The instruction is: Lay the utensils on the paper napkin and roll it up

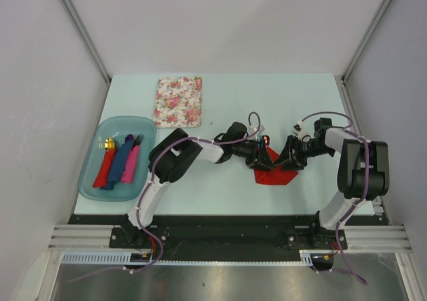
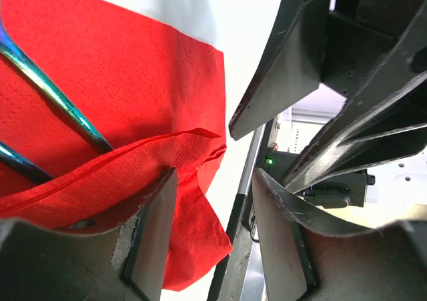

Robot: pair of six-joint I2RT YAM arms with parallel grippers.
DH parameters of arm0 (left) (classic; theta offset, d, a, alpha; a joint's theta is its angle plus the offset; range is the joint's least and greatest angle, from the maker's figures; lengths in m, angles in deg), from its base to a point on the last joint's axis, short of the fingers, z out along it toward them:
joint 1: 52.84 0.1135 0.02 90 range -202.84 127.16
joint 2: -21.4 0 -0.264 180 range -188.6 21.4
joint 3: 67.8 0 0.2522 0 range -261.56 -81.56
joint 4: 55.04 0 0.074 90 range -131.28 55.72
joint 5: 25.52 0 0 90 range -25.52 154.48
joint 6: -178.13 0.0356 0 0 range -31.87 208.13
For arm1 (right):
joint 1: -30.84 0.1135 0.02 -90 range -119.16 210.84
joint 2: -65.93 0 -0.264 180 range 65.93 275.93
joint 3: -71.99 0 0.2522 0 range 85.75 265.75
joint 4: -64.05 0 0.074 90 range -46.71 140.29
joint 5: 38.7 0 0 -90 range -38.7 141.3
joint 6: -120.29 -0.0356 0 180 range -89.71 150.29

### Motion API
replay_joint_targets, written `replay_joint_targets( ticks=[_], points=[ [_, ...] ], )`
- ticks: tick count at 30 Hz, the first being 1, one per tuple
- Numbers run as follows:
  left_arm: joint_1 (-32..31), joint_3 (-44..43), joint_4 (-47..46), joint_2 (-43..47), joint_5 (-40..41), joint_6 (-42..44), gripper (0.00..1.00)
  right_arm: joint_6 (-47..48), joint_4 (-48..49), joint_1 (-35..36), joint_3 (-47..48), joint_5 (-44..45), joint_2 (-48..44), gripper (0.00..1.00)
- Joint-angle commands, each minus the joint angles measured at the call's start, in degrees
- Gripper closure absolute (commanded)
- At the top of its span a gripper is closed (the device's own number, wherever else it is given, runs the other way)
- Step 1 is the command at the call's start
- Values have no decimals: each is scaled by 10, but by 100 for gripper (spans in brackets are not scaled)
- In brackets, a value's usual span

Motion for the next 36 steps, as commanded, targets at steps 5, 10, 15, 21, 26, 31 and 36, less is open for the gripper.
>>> replay_joint_targets(
  ticks=[5,10,15,21,26,31,36],
  points=[
    [-3,-7,-29,-3,5,-10,46,-19,36,0,-13,17,-5,50],
    [-2,-7,-37,-3,4,-13,48,-28,64,0,-15,44,7,55],
    [-3,-8,-38,-2,2,-13,49,-35,76,14,-3,45,21,57],
    [-2,-7,-44,-1,1,-15,50,-36,96,26,-3,71,36,58],
    [-2,-3,-46,3,-1,-15,50,-36,97,18,-10,83,36,61],
    [-2,-2,-52,4,0,-18,51,-39,99,11,-15,88,27,62],
    [-2,-2,-53,5,3,-18,52,-53,109,-5,-13,69,22,63]
  ],
)
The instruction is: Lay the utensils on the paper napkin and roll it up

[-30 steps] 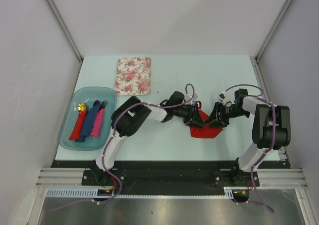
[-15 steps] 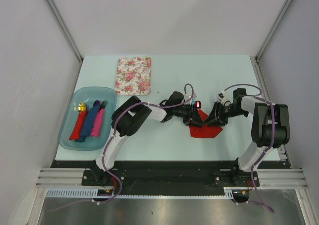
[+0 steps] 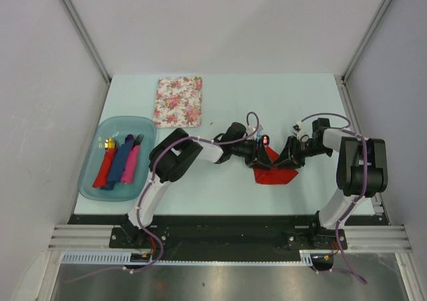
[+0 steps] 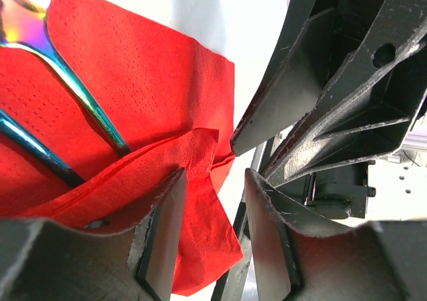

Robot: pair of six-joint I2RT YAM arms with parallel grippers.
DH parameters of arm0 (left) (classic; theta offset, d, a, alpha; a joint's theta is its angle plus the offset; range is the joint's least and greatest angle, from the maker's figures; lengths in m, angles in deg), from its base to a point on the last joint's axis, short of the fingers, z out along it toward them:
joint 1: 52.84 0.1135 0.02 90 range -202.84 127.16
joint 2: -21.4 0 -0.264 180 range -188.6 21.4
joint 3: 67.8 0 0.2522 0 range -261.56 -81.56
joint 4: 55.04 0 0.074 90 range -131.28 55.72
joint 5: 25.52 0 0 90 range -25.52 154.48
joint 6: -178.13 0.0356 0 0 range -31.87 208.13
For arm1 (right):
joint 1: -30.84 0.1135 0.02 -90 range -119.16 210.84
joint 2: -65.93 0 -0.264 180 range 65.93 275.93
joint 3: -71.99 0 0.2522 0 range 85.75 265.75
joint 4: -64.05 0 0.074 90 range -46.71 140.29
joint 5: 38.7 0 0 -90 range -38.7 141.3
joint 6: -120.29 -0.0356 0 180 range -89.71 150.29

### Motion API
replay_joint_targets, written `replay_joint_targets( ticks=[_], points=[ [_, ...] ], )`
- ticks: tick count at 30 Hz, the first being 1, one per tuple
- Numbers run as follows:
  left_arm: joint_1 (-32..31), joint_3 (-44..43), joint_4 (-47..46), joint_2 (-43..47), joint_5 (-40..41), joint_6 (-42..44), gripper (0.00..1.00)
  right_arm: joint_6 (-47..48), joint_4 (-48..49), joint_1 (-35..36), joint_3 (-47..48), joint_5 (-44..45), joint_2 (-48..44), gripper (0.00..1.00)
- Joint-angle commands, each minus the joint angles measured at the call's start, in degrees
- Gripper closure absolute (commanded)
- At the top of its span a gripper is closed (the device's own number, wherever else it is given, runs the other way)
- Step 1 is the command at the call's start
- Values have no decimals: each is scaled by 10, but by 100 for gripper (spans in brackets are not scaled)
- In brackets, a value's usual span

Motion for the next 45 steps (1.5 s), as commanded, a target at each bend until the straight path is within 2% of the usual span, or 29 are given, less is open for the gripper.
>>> replay_joint_targets(
  ticks=[1,10,27,31,35,37,45],
  points=[
    [-5,-3,-45,10,-12,-3,52,-9,61,-20,-3,56,3,63],
    [-6,1,-48,12,-12,-2,52,-17,70,-29,-12,50,-17,62],
    [-7,3,-51,16,-13,0,53,-35,88,3,-9,47,32,64],
    [-6,2,-52,17,-13,1,53,-37,86,6,-9,41,34,68],
    [-5,-1,-53,21,-18,2,53,-34,83,3,-8,48,32,92],
    [-4,-2,-53,36,-21,8,53,-29,80,2,-9,56,30,100],
    [50,51,-26,136,-35,57,55,-14,74,-2,-19,69,20,100]
  ],
)
